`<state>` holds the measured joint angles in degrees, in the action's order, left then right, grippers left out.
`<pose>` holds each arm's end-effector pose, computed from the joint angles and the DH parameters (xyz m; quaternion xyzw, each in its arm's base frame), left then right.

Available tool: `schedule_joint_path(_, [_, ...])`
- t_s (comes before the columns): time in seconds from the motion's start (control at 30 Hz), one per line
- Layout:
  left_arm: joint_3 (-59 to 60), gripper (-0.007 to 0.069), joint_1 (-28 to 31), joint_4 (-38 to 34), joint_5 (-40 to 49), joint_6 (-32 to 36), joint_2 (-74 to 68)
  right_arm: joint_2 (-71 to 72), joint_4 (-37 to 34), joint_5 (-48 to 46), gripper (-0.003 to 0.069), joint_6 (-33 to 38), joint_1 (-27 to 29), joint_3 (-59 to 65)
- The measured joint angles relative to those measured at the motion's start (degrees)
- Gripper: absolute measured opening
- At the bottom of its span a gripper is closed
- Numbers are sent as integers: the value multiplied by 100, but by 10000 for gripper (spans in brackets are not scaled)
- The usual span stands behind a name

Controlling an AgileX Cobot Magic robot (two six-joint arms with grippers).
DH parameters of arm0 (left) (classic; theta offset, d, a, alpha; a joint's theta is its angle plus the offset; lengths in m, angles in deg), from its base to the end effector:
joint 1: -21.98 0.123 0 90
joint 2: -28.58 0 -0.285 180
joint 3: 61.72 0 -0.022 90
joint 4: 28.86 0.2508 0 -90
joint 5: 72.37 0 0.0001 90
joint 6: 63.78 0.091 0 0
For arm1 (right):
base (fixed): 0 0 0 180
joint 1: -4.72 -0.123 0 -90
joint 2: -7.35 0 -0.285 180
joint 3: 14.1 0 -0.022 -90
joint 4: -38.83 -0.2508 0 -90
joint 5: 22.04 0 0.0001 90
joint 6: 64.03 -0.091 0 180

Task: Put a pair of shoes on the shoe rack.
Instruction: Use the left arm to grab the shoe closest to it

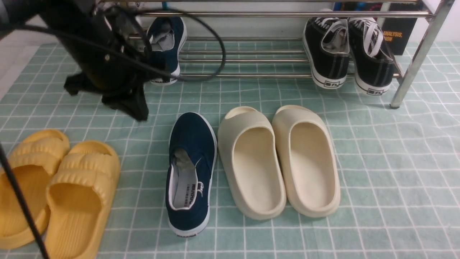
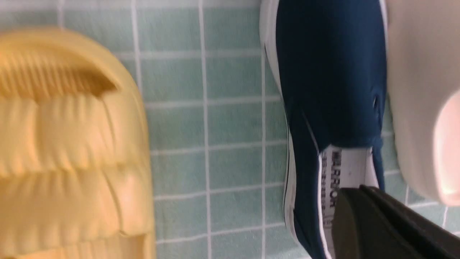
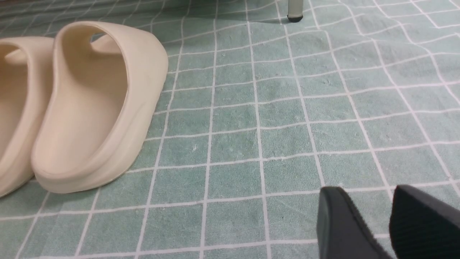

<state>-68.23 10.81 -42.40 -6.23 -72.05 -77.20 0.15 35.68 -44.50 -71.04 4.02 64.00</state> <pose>0.3413 -0.0873 0.2928 -0.0087 0.9855 -0.1327 0.1052 0.0520 0.0026 0.1734 0.0587 0.8055 0.0630 0.5863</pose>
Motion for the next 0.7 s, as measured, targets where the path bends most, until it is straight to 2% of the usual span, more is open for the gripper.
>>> schedule_joint_path(0.07, [725,-13,0,-264,-499,0,90,0,0,0,246,0,0,0])
schedule_joint_path(0.2, [1311,-7,0,-462,-833,0,58,0,0,0,246,0,0,0])
schedule_joint_path(0.27, [1416,66,-38,-506,-971,0,34,0,0,0,246,0,0,0])
schedule_joint_path(0.3, [1416,66,-39,-506,-971,0,34,0,0,0,246,0,0,0])
schedule_joint_path(0.33, [1416,143,-109,-506,-1097,0,34,0,0,0,246,0,0,0])
schedule_joint_path(0.37, [1416,162,-135,-506,-1111,0,34,0,0,0,246,0,0,0])
schedule_joint_path(0.43, [1416,275,-364,-500,-1282,0,18,0,0,0,246,0,0,0])
schedule_joint_path(0.53, [1416,374,-789,-271,-1522,-33,-101,0,0,0,246,0,0,0])
schedule_joint_path(0.7, [1405,377,-1136,555,-1631,-815,-276,0,0,0,246,0,0,0])
